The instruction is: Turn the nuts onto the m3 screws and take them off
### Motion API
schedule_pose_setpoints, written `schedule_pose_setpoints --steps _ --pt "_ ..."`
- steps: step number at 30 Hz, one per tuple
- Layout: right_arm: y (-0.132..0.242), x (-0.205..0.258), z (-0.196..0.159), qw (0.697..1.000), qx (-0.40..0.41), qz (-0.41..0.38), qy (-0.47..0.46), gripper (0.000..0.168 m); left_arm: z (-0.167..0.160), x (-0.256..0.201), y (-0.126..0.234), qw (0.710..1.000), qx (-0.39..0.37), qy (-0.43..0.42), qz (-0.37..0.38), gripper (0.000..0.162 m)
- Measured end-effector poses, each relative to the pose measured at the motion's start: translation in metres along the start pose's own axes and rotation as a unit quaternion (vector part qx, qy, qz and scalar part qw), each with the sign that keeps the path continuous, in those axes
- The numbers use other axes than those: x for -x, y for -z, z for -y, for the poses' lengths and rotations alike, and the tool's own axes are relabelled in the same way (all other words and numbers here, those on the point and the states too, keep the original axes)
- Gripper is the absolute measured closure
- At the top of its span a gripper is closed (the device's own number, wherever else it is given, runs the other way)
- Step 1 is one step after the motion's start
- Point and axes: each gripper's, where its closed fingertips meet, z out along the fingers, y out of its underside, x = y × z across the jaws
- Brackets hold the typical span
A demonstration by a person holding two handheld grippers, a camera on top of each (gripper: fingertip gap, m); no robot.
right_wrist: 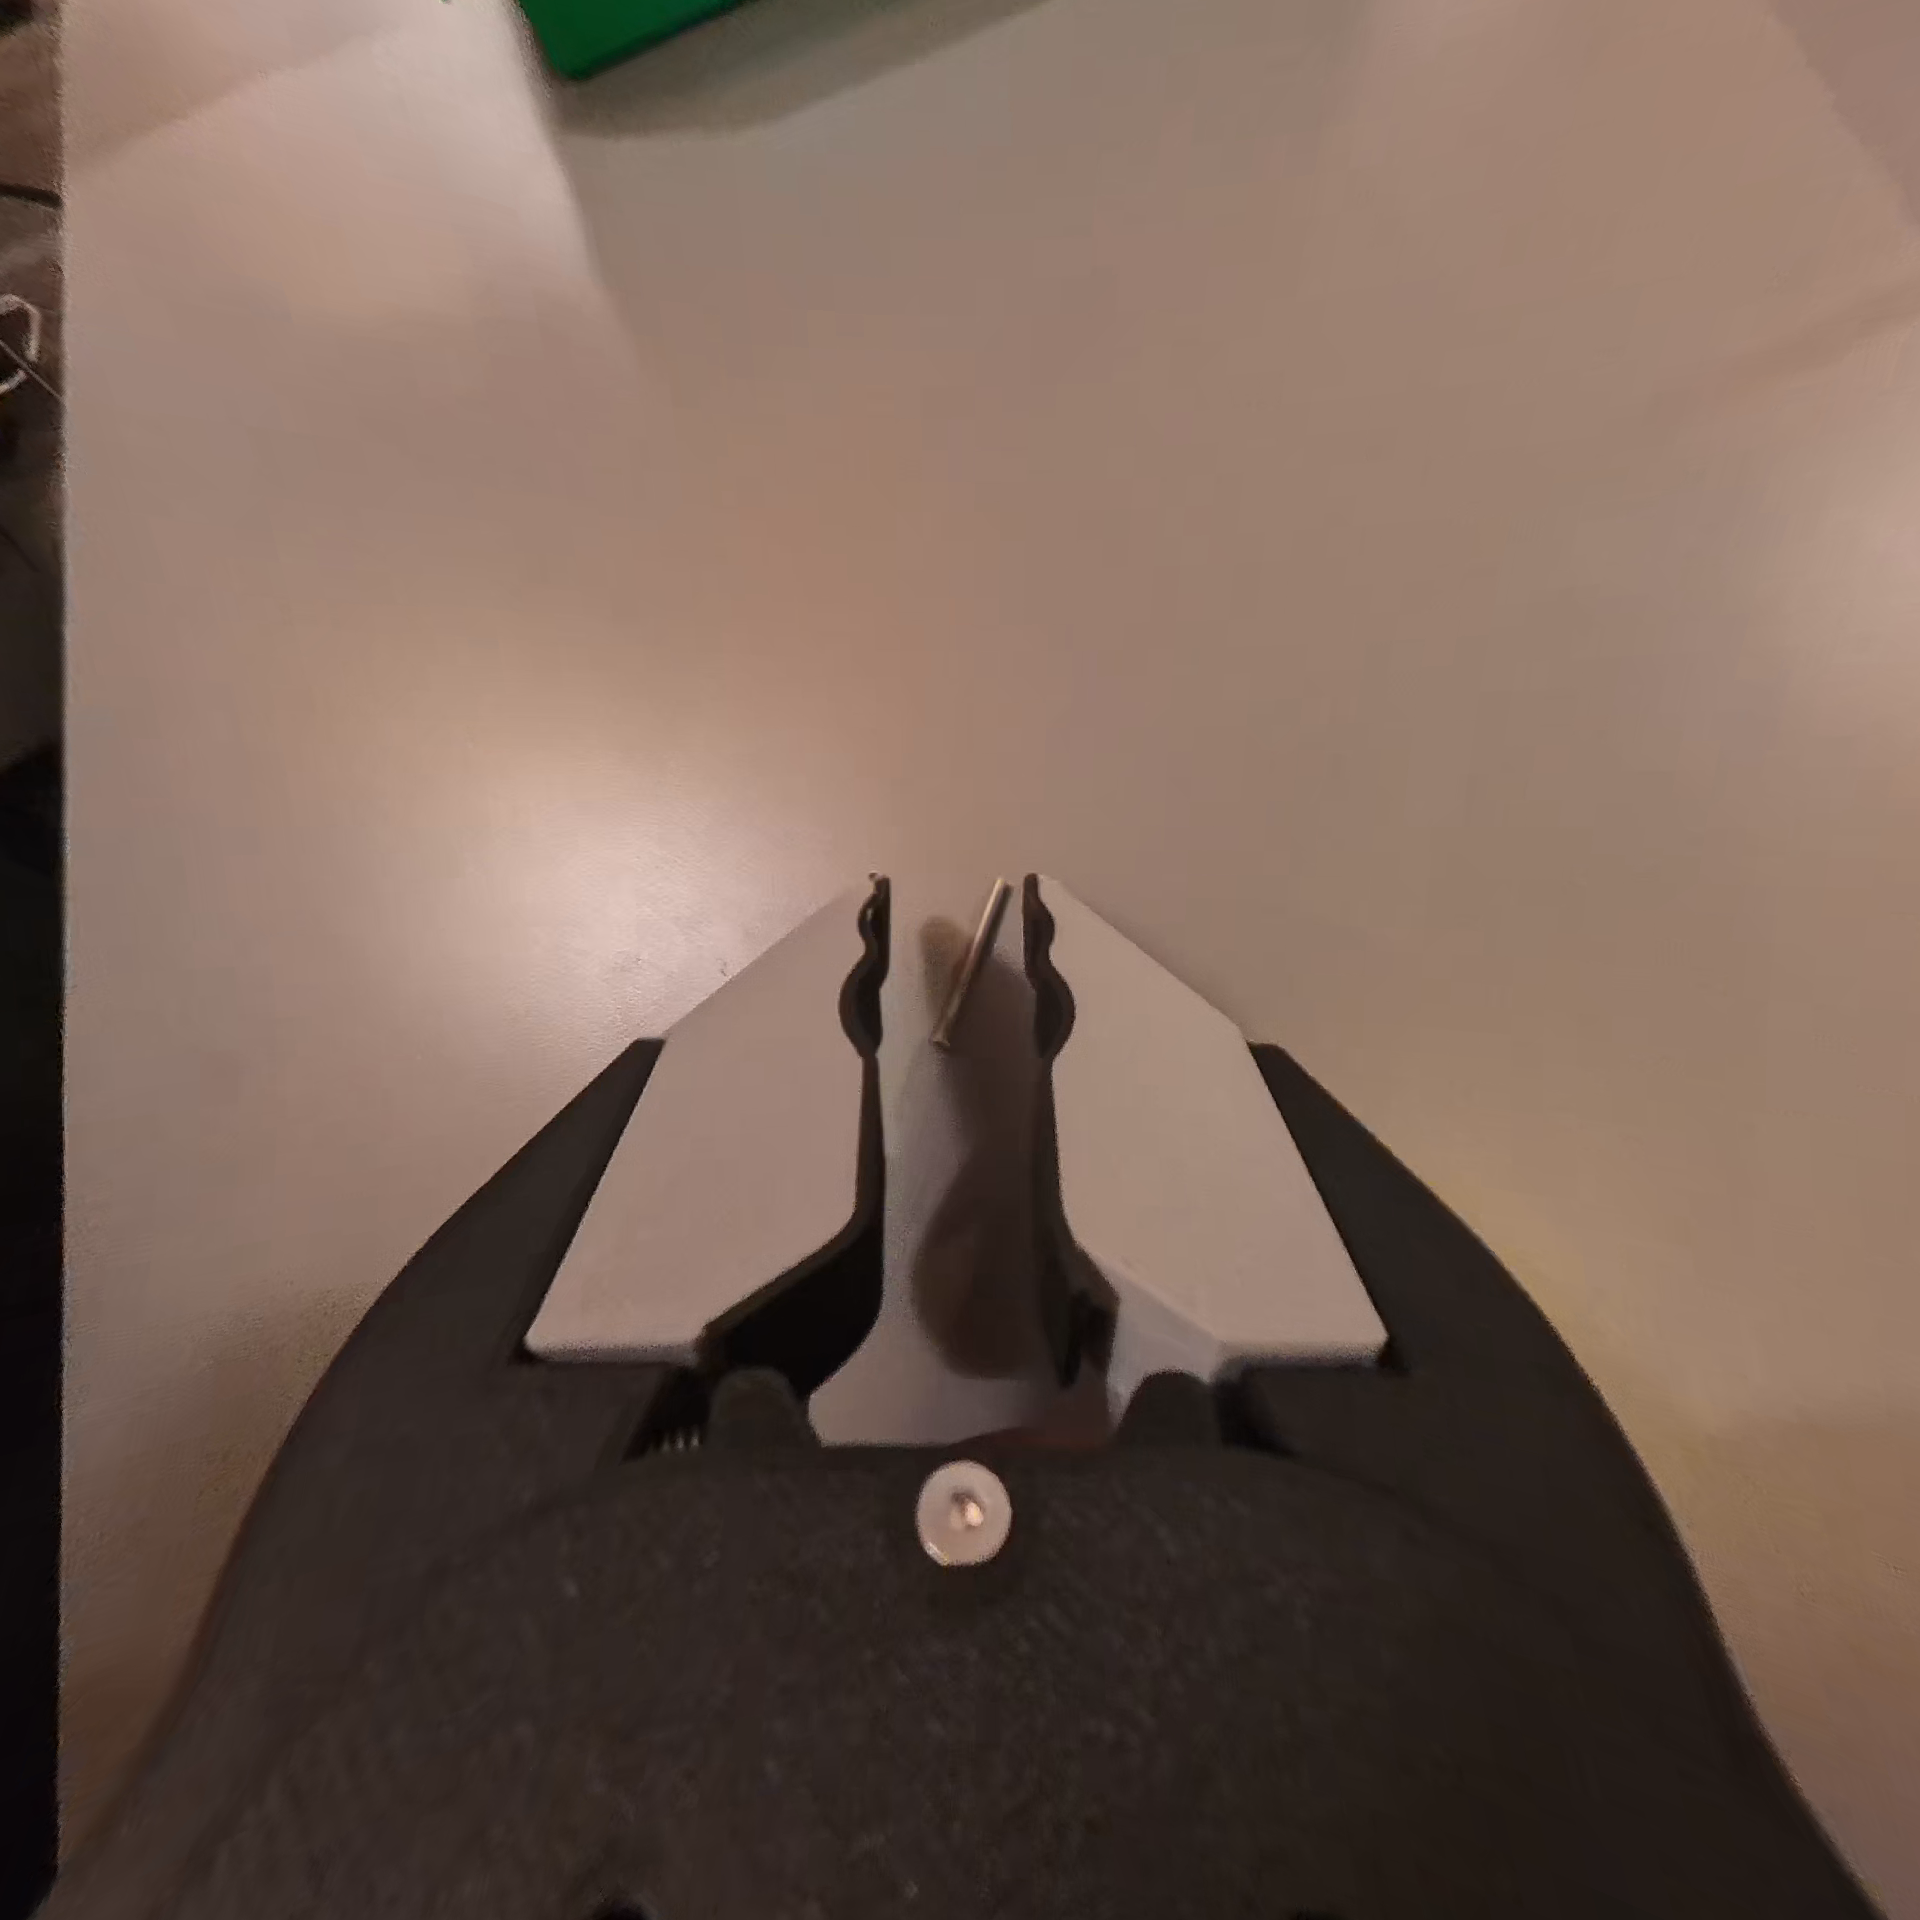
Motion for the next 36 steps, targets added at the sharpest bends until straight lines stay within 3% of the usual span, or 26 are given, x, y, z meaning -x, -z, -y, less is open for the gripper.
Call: schedule_pose_setpoints --steps 4,17,24,31,36 --pt "0.007 0.002 0.008 1.000 -0.023 0.004 0.003 0.145 -0.019 0.020 -0.025 0.996 0.086 -0.014 -0.014 0.137" --pt "0.000 -0.006 0.004 0.999 -0.023 0.000 0.022 0.145 -0.041 0.027 -0.051 0.978 0.189 -0.063 -0.065 0.141" --pt "0.004 -0.007 0.007 0.999 -0.030 -0.007 0.023 0.145 -0.051 0.044 -0.058 0.965 0.242 -0.100 0.004 0.143" --pt "0.008 -0.004 0.012 0.999 -0.040 -0.006 0.024 0.145 -0.051 0.047 -0.058 0.962 0.249 -0.114 0.027 0.141" --pt "0.007 -0.002 0.011 0.999 -0.036 -0.008 0.033 0.145 -0.046 0.031 -0.053 0.972 0.218 -0.090 -0.020 0.139"
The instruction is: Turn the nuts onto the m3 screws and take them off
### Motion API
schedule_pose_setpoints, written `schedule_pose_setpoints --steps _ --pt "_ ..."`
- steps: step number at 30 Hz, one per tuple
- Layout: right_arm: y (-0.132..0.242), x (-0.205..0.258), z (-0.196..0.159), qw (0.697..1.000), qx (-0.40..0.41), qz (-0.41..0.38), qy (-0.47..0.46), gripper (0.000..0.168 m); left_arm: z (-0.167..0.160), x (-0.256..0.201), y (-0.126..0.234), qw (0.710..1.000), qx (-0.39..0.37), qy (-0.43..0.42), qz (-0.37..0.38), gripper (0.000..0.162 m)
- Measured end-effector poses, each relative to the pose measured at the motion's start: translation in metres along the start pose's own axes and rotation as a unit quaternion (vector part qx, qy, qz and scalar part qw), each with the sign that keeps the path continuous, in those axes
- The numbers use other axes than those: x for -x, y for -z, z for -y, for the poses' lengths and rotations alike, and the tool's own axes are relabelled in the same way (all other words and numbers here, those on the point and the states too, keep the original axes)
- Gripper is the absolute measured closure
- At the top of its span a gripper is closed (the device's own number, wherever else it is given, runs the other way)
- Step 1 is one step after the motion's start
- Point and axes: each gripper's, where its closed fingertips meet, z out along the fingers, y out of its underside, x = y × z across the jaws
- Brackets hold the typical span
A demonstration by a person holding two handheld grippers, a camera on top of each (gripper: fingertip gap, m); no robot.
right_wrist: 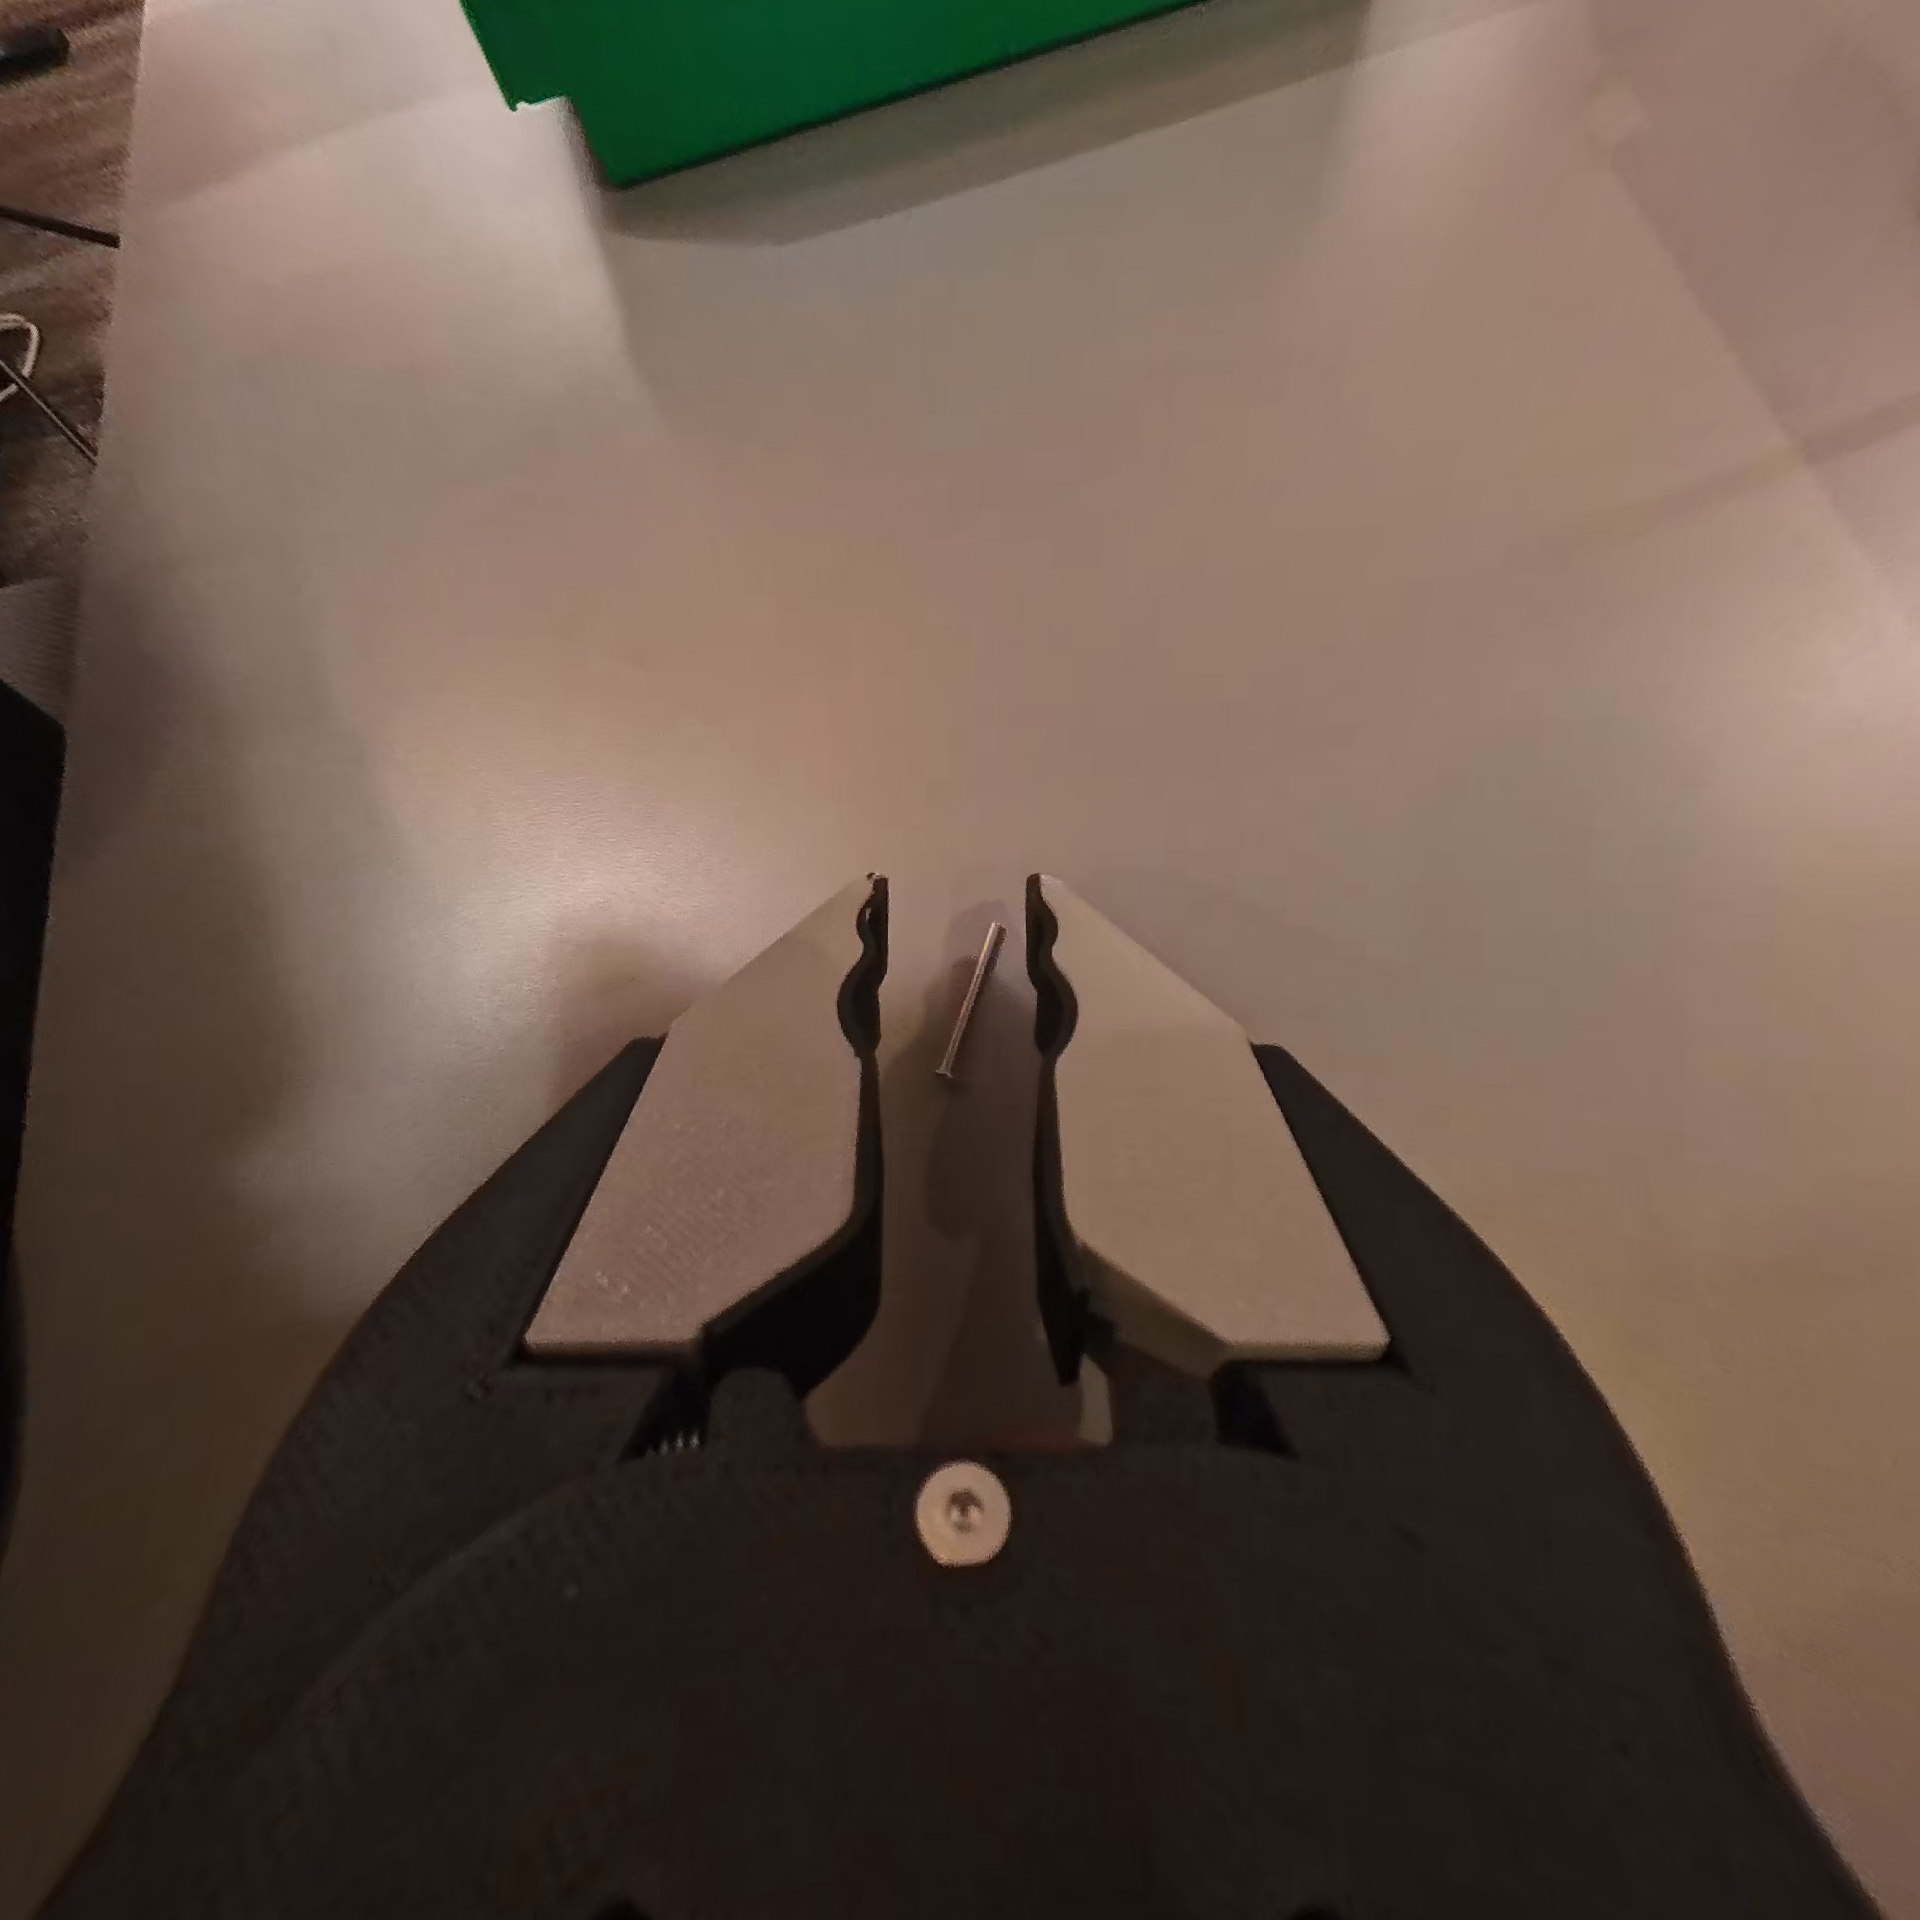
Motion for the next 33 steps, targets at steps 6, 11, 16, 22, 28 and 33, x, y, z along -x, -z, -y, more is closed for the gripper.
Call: schedule_pose_setpoints --steps 6,11,16,22,28,33 --pt "0.000 0.000 0.000 1.000 -0.001 -0.002 0.000 0.145 0.002 0.002 -0.006 1.000 0.019 -0.009 0.008 0.145" --pt "0.001 0.000 0.002 1.000 -0.003 -0.003 0.000 0.145 0.002 0.008 -0.005 0.999 0.017 -0.013 0.031 0.138" --pt "0.001 0.000 0.000 1.000 -0.001 -0.001 -0.003 0.145 0.001 0.017 -0.006 0.998 0.014 -0.012 0.058 0.137" --pt "0.000 0.001 0.000 1.000 0.000 -0.002 0.000 0.145 -0.006 0.023 -0.004 0.997 0.027 -0.011 0.068 0.135" --pt "-0.001 0.002 -0.001 1.000 0.004 0.000 0.002 0.145 -0.009 0.015 0.004 0.999 0.017 0.002 0.043 0.134" --pt "0.001 0.002 0.002 1.000 -0.001 -0.002 0.004 0.145 -0.012 0.015 -0.005 0.999 0.036 -0.003 0.040 0.143"
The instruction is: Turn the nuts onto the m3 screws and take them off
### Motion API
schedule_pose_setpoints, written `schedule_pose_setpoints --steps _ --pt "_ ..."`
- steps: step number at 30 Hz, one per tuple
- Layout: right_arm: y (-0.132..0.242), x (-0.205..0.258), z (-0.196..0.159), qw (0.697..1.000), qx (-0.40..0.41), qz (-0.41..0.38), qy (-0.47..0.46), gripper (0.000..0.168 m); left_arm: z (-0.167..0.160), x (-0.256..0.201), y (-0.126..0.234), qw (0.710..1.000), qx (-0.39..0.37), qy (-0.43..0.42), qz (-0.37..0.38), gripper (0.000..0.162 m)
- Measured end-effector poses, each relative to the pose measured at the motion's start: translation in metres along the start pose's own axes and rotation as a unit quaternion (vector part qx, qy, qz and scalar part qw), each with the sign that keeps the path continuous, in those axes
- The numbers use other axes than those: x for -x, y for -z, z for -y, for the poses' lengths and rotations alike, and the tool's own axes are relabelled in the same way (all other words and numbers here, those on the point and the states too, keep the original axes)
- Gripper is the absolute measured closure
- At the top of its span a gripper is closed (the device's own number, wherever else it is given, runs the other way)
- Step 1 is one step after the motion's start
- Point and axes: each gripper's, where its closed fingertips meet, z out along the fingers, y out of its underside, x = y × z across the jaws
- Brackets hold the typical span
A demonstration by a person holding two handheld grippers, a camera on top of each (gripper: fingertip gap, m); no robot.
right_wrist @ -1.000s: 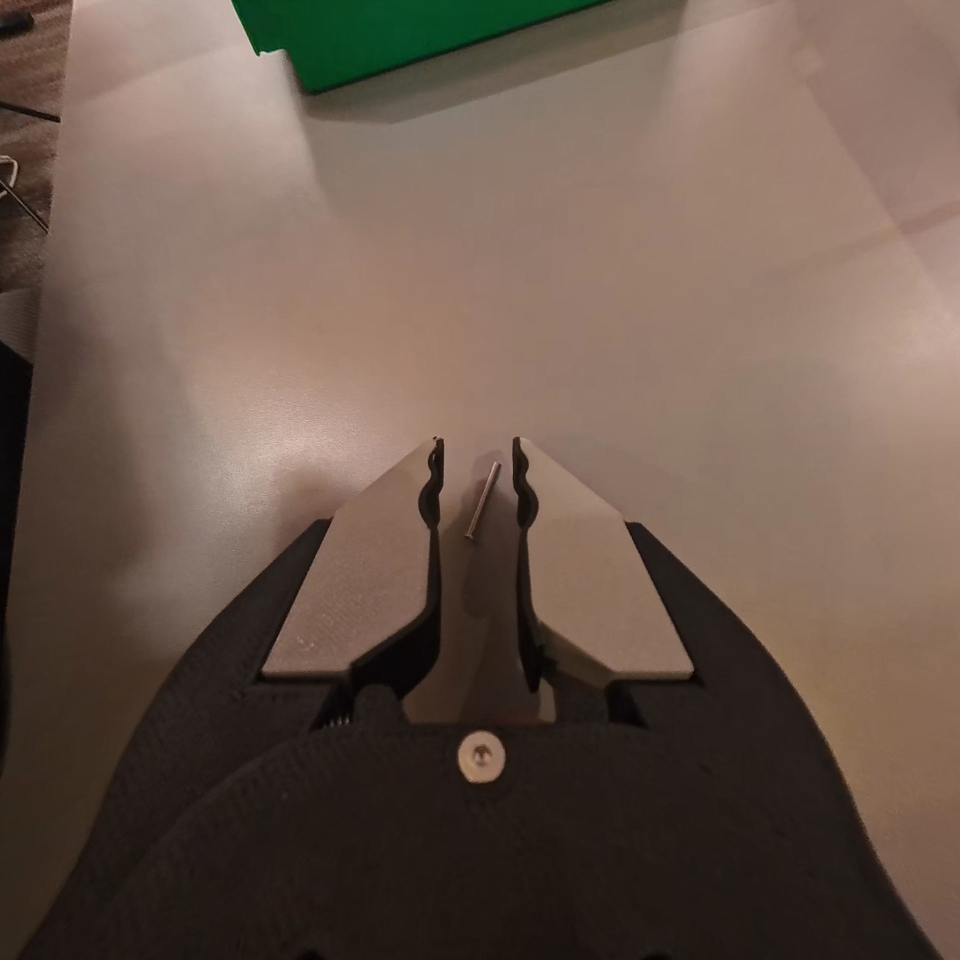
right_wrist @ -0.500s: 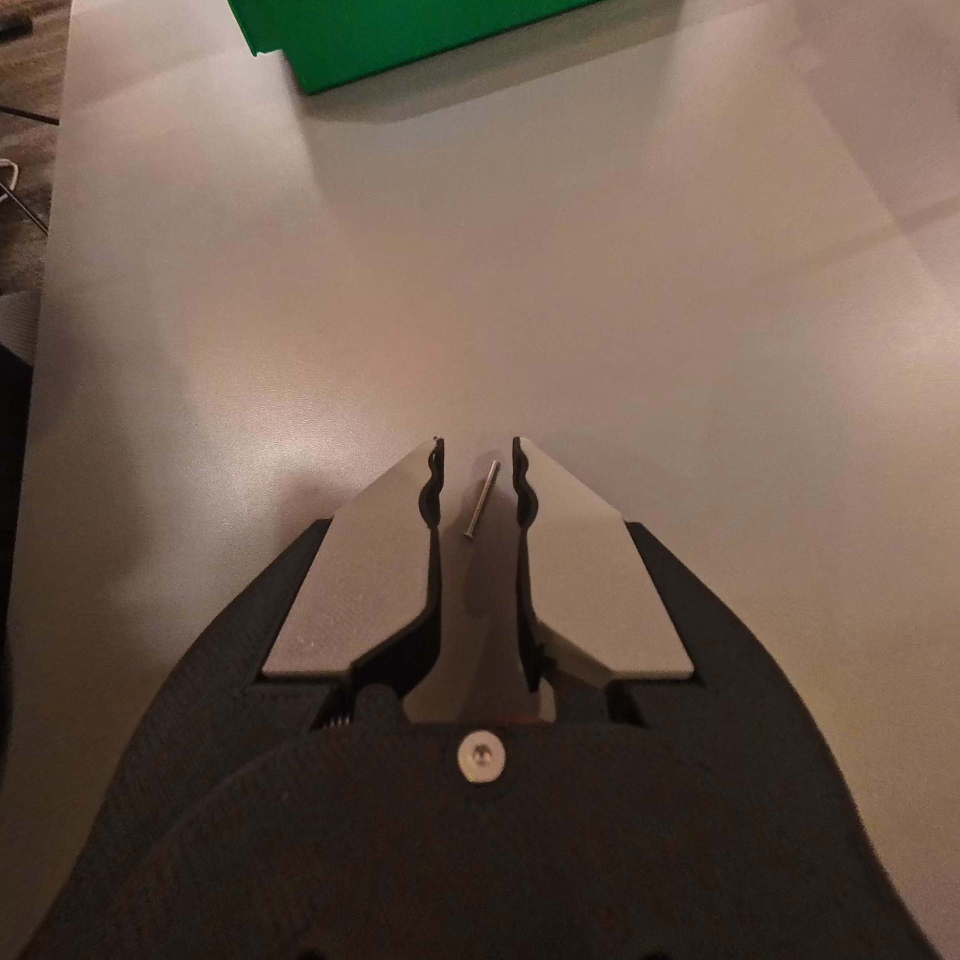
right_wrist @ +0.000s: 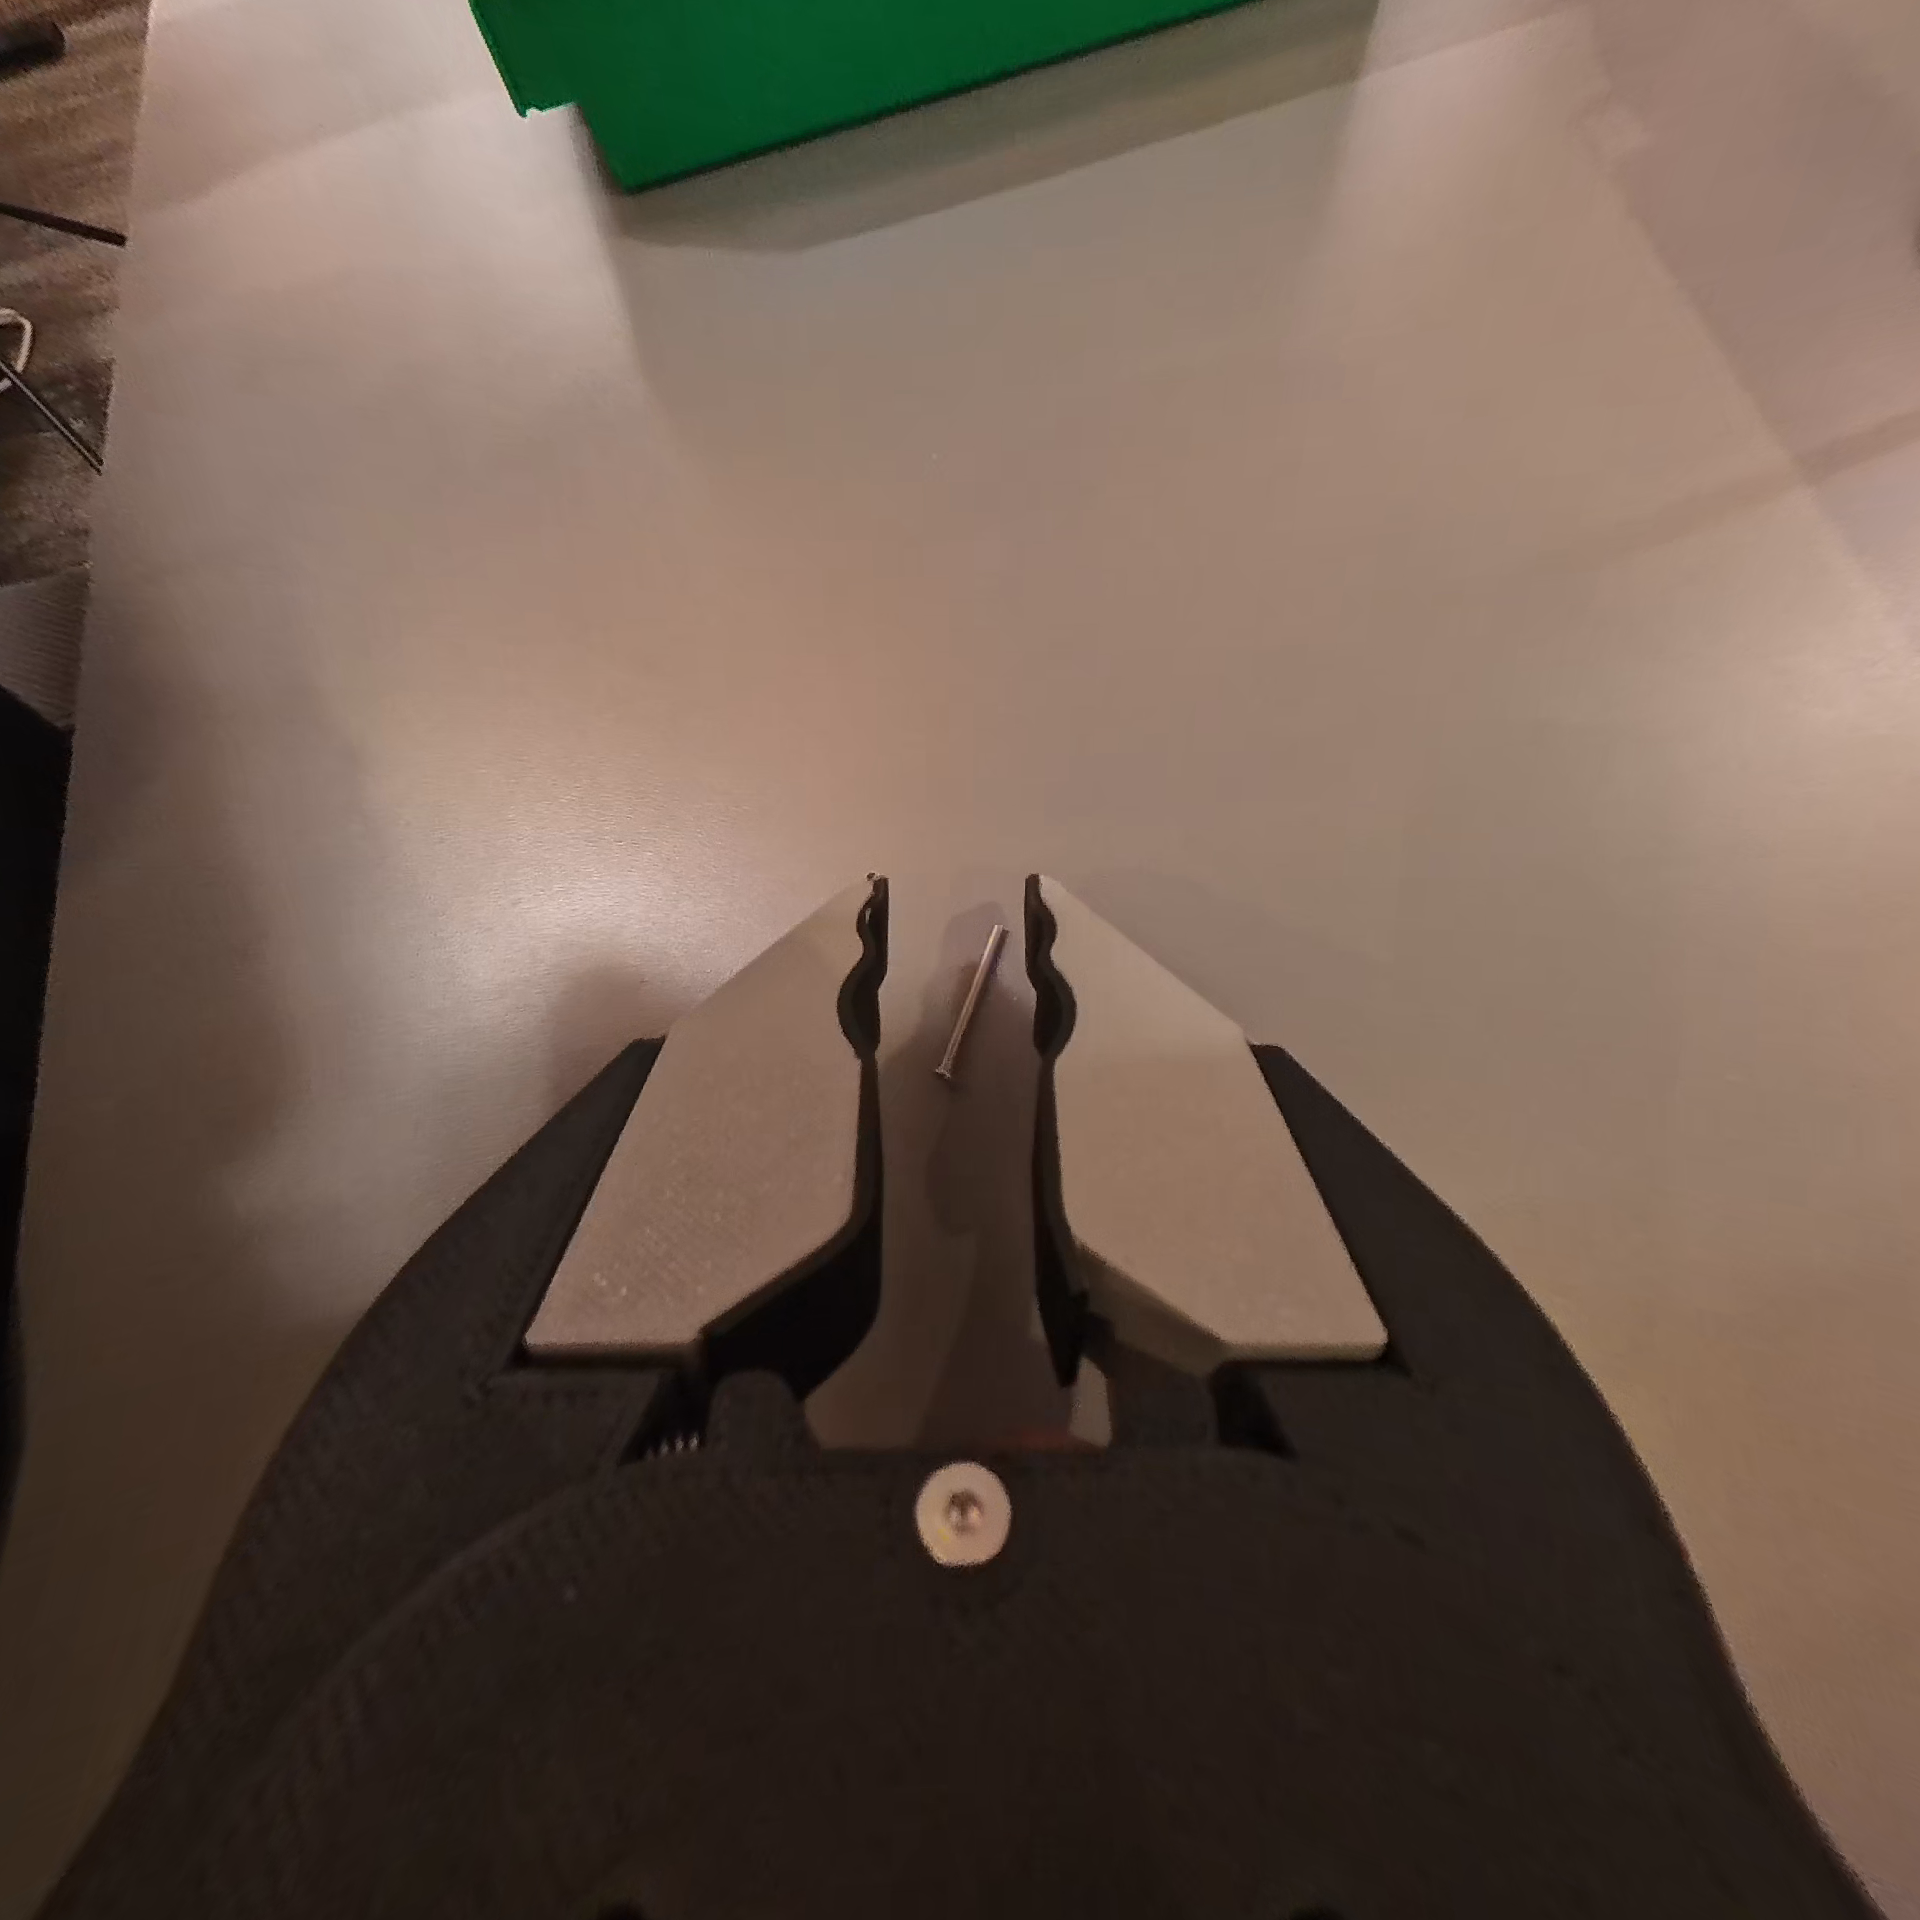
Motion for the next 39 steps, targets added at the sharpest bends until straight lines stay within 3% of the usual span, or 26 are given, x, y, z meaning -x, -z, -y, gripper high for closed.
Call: schedule_pose_setpoints --steps 10,19,27,39 --pt "0.000 0.001 0.000 1.000 0.002 0.000 0.002 0.145 0.014 0.011 0.001 1.000 -0.024 0.005 0.009 0.132" --pt "0.001 0.001 0.001 1.000 0.000 -0.005 0.005 0.146 0.027 0.022 0.000 0.999 -0.038 0.011 0.022 0.134" --pt "0.002 0.001 0.003 1.000 -0.003 -0.010 0.011 0.146 0.020 0.011 0.015 0.998 -0.060 0.014 0.011 0.137" --pt "0.001 0.005 0.004 1.000 -0.002 -0.009 0.015 0.146 0.017 -0.003 0.004 0.998 -0.062 0.003 0.001 0.148"
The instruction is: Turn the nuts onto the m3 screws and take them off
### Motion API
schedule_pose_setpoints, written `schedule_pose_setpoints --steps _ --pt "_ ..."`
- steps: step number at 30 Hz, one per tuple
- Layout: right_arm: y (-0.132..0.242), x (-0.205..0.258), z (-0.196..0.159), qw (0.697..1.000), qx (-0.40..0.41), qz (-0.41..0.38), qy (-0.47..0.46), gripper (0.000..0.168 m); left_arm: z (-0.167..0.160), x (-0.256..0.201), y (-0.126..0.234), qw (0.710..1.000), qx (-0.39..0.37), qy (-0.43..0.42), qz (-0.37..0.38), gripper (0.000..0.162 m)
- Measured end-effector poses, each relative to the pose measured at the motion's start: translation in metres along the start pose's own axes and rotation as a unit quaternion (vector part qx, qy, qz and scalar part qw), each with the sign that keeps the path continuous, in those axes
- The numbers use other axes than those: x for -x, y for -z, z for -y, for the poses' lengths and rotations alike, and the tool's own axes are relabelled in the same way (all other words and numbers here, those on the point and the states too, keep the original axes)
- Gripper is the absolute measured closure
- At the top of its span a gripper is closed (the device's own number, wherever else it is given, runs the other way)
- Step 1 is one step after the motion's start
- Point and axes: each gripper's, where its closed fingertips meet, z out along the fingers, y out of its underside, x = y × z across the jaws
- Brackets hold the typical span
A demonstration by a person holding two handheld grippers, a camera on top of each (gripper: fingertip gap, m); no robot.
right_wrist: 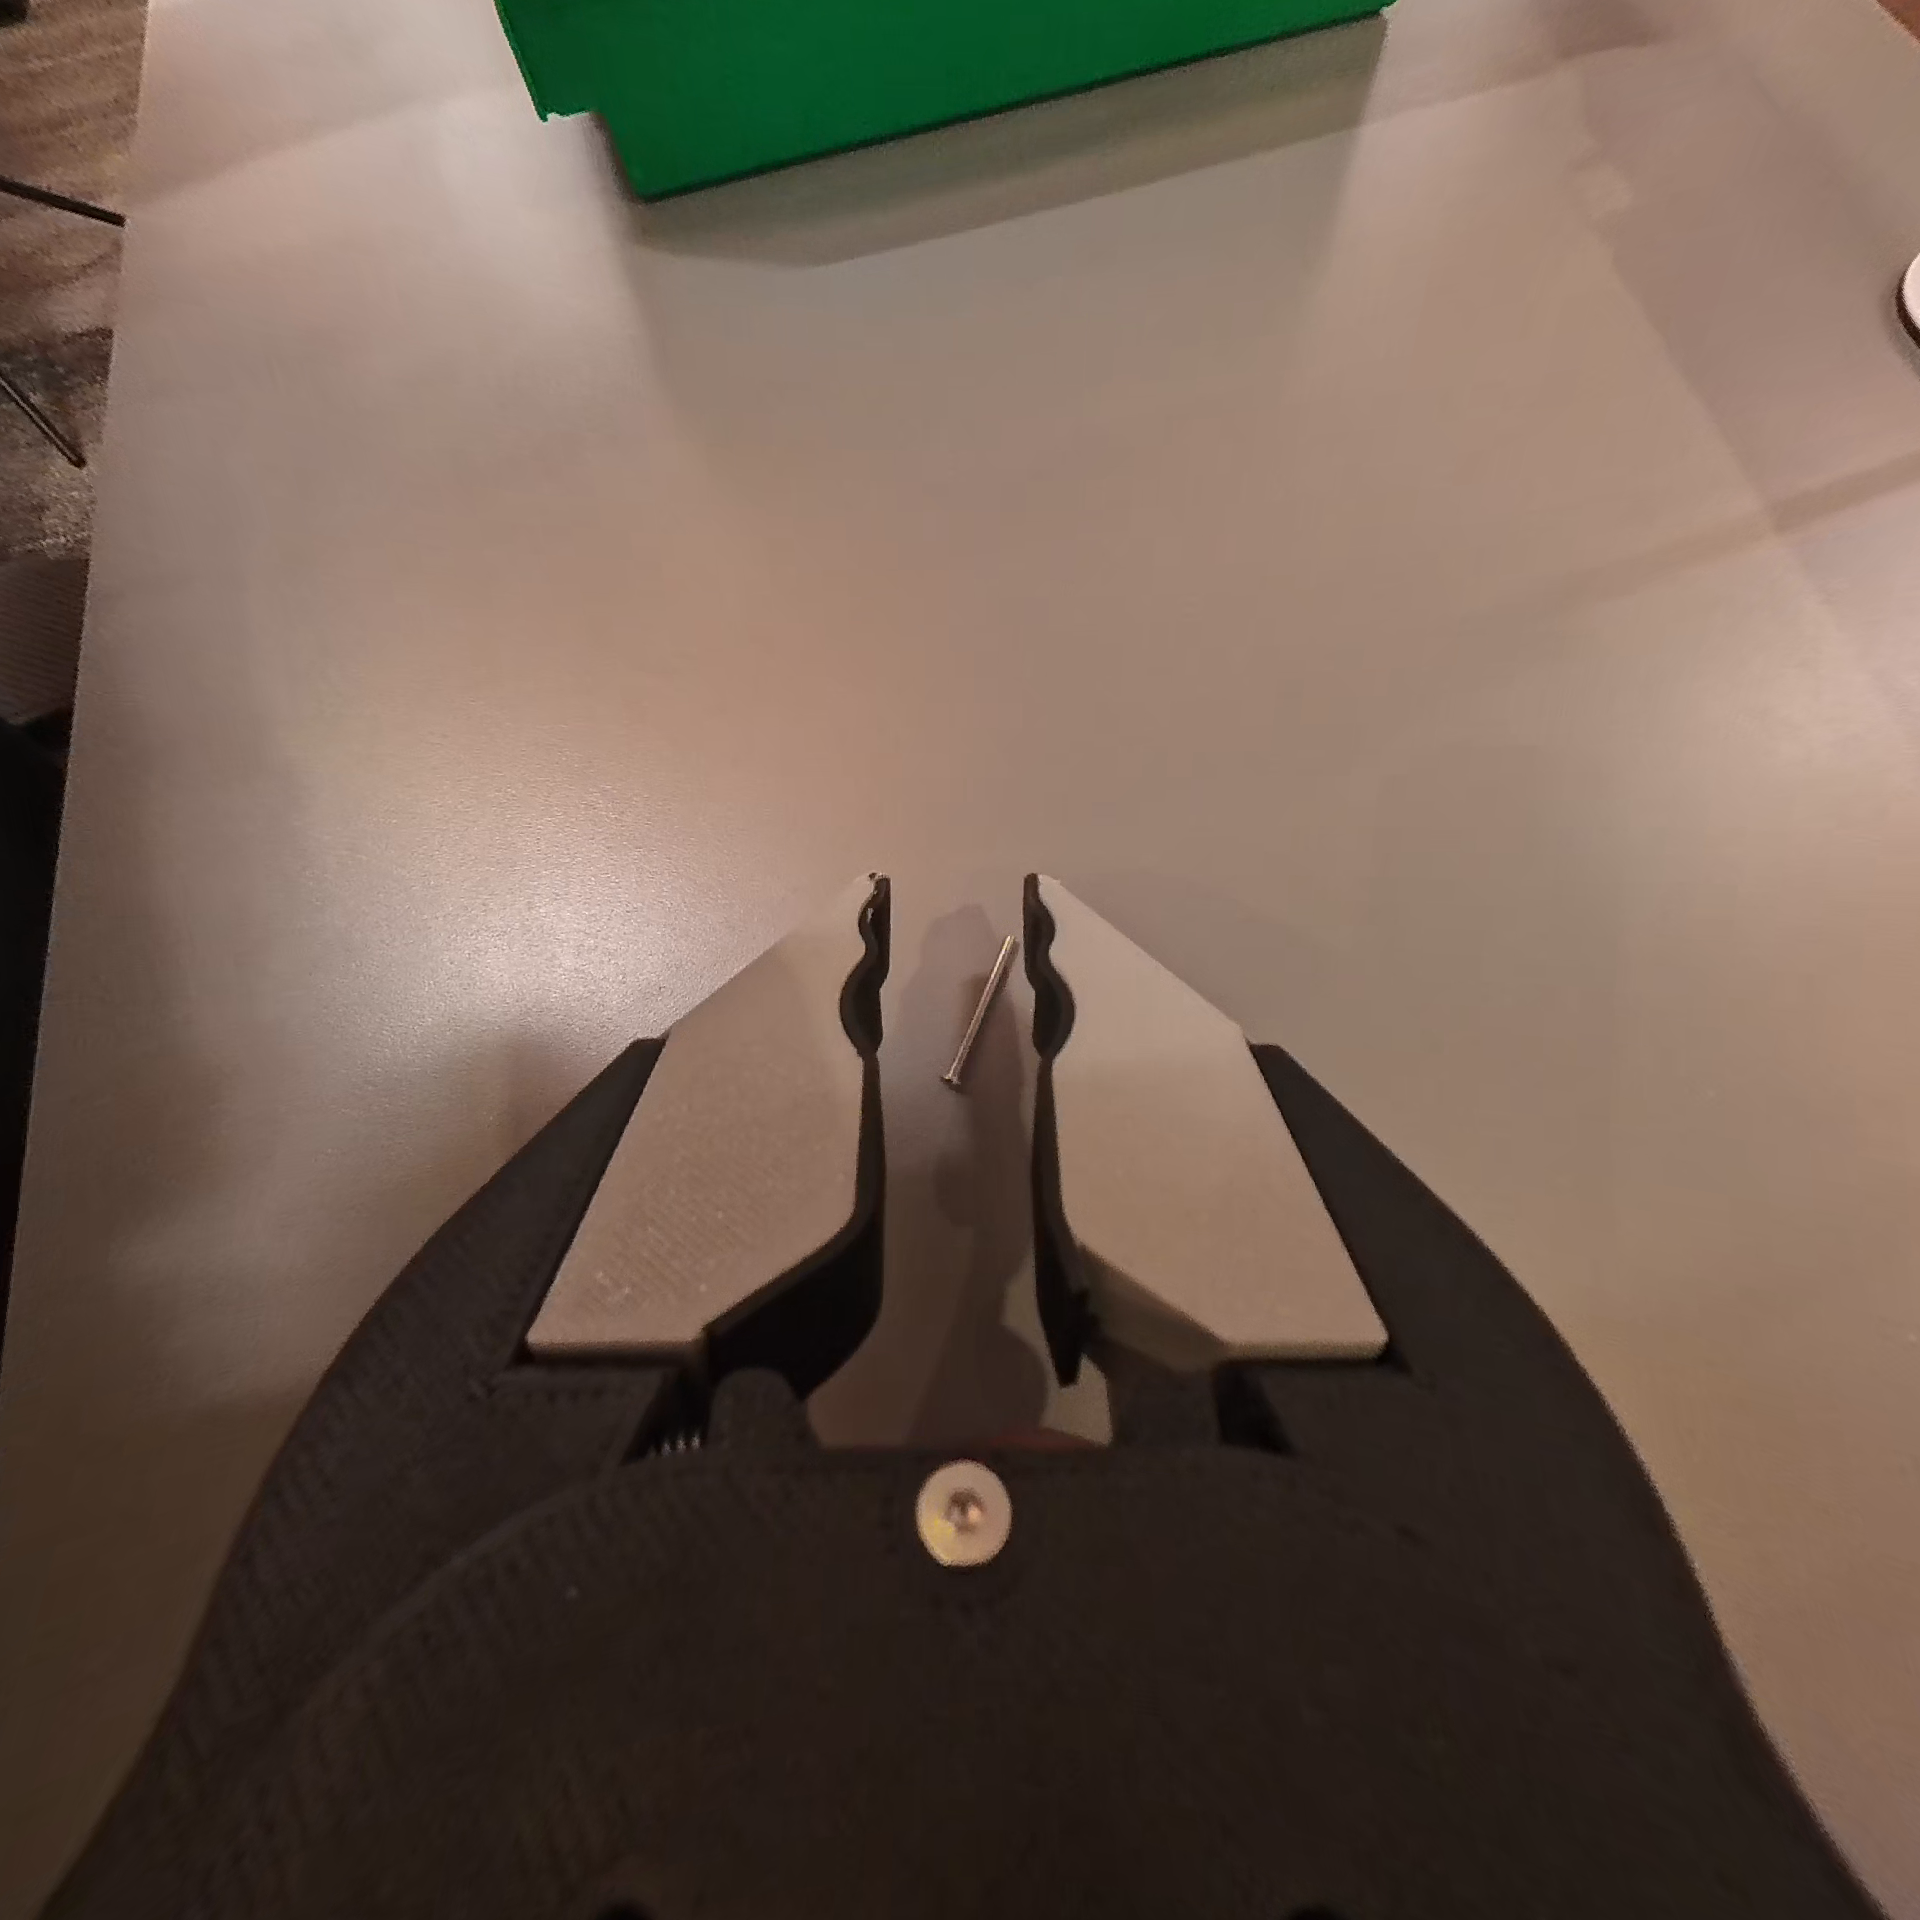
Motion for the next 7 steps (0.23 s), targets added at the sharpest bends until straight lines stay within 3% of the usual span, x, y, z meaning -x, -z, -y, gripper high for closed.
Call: schedule_pose_setpoints --steps 7 --pt "-0.0004 0.0011 -0.0004 1.000 0.001 0.003 0.000 0.146 -0.0012 0.0010 -0.0015 1.000 0.003 -0.005 0.008 0.153"
